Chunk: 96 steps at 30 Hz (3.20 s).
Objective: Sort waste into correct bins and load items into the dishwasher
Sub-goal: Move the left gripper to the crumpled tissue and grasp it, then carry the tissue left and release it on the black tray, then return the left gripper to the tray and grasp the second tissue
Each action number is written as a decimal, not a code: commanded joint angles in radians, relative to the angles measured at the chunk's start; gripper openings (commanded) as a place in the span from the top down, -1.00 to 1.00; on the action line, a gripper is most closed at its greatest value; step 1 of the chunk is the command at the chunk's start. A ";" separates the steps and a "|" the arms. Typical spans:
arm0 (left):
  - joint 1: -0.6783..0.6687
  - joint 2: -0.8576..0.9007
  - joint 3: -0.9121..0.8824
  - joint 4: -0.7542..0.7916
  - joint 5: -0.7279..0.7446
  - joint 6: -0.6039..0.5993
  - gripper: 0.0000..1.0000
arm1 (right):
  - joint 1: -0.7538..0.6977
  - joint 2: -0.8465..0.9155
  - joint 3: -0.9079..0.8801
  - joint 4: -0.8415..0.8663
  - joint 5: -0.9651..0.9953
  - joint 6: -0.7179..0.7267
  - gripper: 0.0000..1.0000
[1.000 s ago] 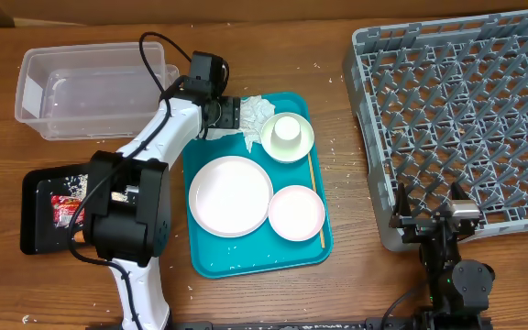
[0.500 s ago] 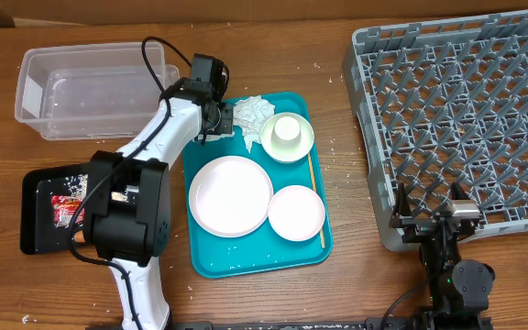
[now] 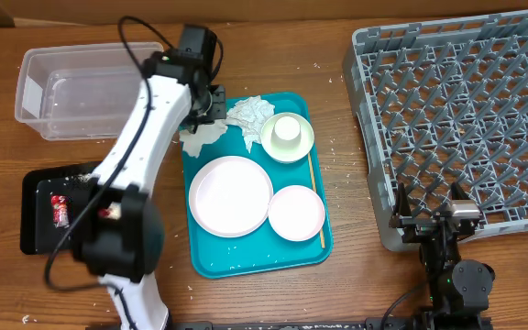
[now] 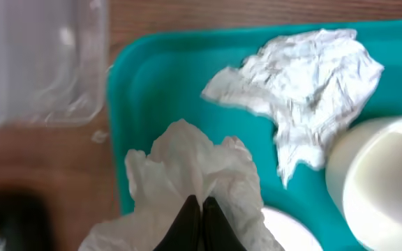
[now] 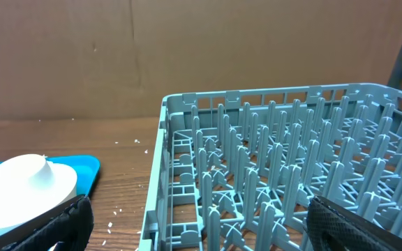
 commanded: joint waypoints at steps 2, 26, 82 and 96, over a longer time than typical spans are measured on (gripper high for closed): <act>0.033 -0.180 0.037 -0.100 -0.148 -0.191 0.92 | 0.008 -0.010 -0.010 0.007 0.006 0.004 -1.00; 0.468 -0.354 -0.306 -0.171 -0.281 -0.471 0.92 | 0.008 -0.010 -0.010 0.007 0.006 0.004 -1.00; -0.089 0.063 -0.359 0.869 0.016 0.179 -0.54 | 0.008 -0.010 -0.010 0.007 0.006 0.005 -1.00; -0.089 0.144 -0.360 0.768 0.006 0.182 -0.53 | 0.008 -0.010 -0.010 0.007 0.006 0.005 -1.00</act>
